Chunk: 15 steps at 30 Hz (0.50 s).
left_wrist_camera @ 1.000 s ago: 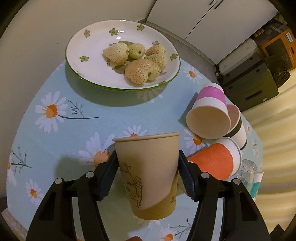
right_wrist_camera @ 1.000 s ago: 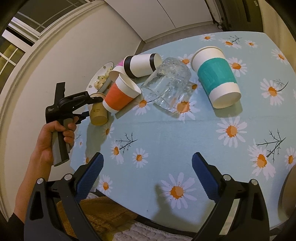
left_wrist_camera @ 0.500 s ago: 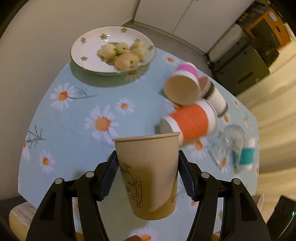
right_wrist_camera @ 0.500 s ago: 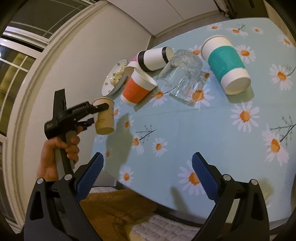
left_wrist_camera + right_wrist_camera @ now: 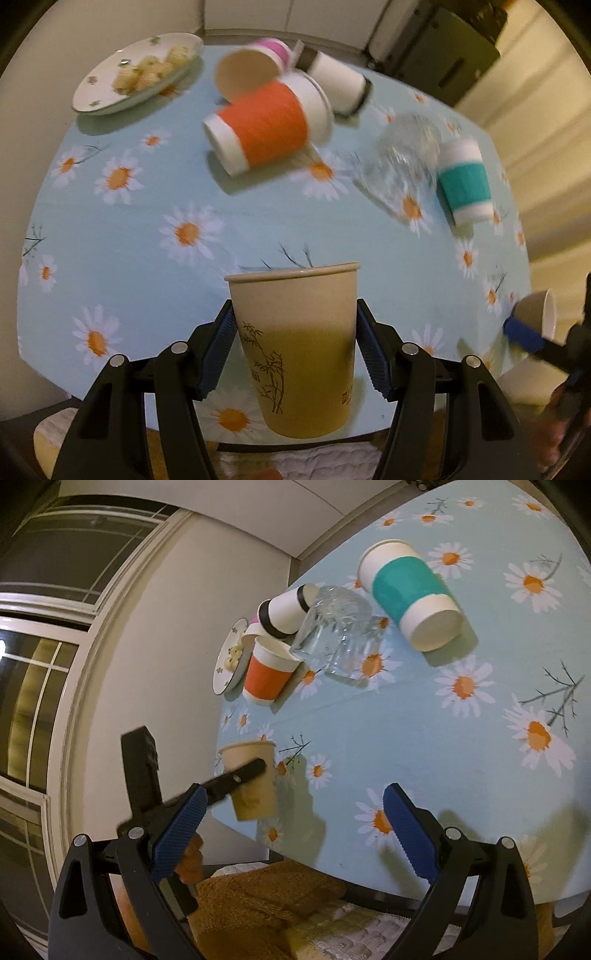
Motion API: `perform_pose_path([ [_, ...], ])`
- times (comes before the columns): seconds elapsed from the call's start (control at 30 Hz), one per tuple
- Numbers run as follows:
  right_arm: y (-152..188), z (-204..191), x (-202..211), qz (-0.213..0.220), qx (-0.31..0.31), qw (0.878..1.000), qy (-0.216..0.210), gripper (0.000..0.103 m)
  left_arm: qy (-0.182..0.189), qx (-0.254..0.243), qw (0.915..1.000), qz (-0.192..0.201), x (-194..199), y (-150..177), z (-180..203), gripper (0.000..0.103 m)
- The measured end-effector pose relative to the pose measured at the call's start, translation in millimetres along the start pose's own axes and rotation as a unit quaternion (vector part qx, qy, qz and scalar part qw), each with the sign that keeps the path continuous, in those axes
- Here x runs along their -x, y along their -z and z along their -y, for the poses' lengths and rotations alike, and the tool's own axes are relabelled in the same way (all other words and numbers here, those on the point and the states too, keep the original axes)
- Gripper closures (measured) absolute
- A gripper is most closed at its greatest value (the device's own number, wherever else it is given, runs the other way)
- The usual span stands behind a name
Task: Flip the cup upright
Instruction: 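Lift the tan paper cup with the right tool and rotate it upright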
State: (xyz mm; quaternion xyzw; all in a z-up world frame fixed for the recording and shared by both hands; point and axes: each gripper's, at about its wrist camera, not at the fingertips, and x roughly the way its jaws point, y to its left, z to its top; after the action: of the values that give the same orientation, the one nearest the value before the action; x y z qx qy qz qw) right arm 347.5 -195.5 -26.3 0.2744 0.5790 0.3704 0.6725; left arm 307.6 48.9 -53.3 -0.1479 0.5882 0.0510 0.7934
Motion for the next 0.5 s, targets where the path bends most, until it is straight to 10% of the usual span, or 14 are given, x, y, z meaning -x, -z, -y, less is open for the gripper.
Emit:
perform_pose_path([
  [0.5, -0.1, 4.7, 5.2, -0.002, -0.006, 1.000, 0.006, 0.007, -0.064, -0.049, 0.9967, -0.007, -19.5, 16.6, 36.3, 0.030],
])
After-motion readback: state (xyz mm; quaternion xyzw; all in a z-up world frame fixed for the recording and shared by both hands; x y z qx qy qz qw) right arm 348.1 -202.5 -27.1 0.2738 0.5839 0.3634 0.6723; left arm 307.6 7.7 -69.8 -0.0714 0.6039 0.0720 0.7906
